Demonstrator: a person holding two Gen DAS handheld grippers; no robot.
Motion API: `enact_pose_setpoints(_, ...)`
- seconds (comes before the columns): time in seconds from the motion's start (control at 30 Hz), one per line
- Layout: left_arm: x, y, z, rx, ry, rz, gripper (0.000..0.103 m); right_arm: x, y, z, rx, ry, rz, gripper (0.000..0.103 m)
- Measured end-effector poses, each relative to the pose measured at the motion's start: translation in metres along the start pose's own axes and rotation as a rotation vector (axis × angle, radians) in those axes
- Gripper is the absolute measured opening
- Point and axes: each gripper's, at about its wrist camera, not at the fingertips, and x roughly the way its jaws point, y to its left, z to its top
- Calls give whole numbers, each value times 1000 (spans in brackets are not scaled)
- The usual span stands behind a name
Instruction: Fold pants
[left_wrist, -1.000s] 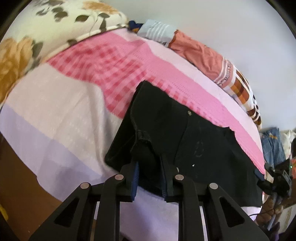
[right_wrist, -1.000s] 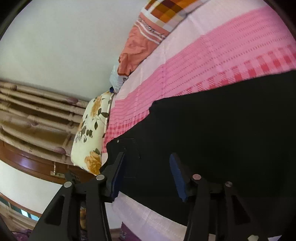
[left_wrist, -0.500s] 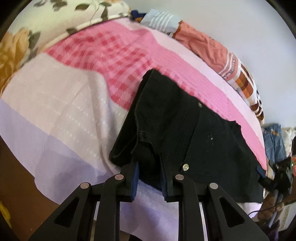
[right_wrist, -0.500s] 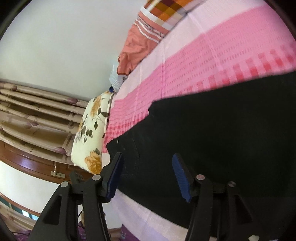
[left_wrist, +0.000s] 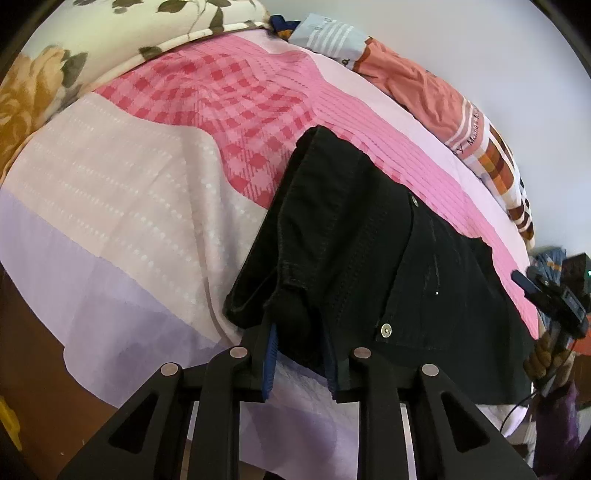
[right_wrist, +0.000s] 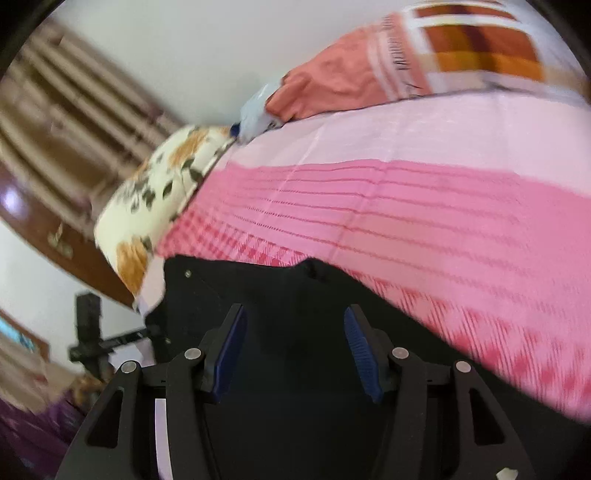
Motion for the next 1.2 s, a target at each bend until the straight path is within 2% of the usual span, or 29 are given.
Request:
enact_pose_setpoints(0.1,1,-2,1,-7,0,15,25,20,7,13,-115,56,-22,50)
enact_pose_setpoints(0.13,1,-2,1,-9,0,17,25,27,7,16,-135,82,-19,45)
enact_pose_setpoints(0.2,1,-1,1,-17,-1,13,25,44,5,20,-183,150,-50,42)
enact_pose_setpoints(0.23,1,-1,1,-21,-3,9,25,48,3,20,-195,168,-59,36)
enact_pose_setpoints(0.27,1,0,1,-28,-7,4,25,54,0,22,-200,195,-41,25)
enact_pose_setpoints(0.33,1,1,0,-31,-12,-1,26,59,4,24,-235,222,5,16)
enact_pose_setpoints(0.47,0,1,-2,-36,-24,-3,26,69,19,26,-343,248,-27,11)
enact_pose_setpoints(0.63,-1,5,-3,-73,-50,-34,28,71,16,34,-347,190,-90,6)
enact_pose_setpoints(0.73,-1,8,-4,-103,-73,-52,30,76,3,37,-289,150,-133,4)
enact_pose_setpoints(0.8,0,7,-5,-102,-80,-49,31,78,-4,39,-246,132,-127,4)
enact_pose_setpoints(0.9,0,3,-4,-86,-78,-36,32,79,-1,34,-269,110,-144,4)
enact_pose_setpoints(1.0,1,3,-4,-82,-81,-36,33,77,-8,38,-230,99,-113,3)
enact_pose_setpoints(1.1,1,5,-5,-93,-94,-47,33,79,-3,36,-274,104,-118,5)
enact_pose_setpoints(1.2,2,5,-5,-86,-101,-49,33,80,-12,41,-208,105,-98,14)
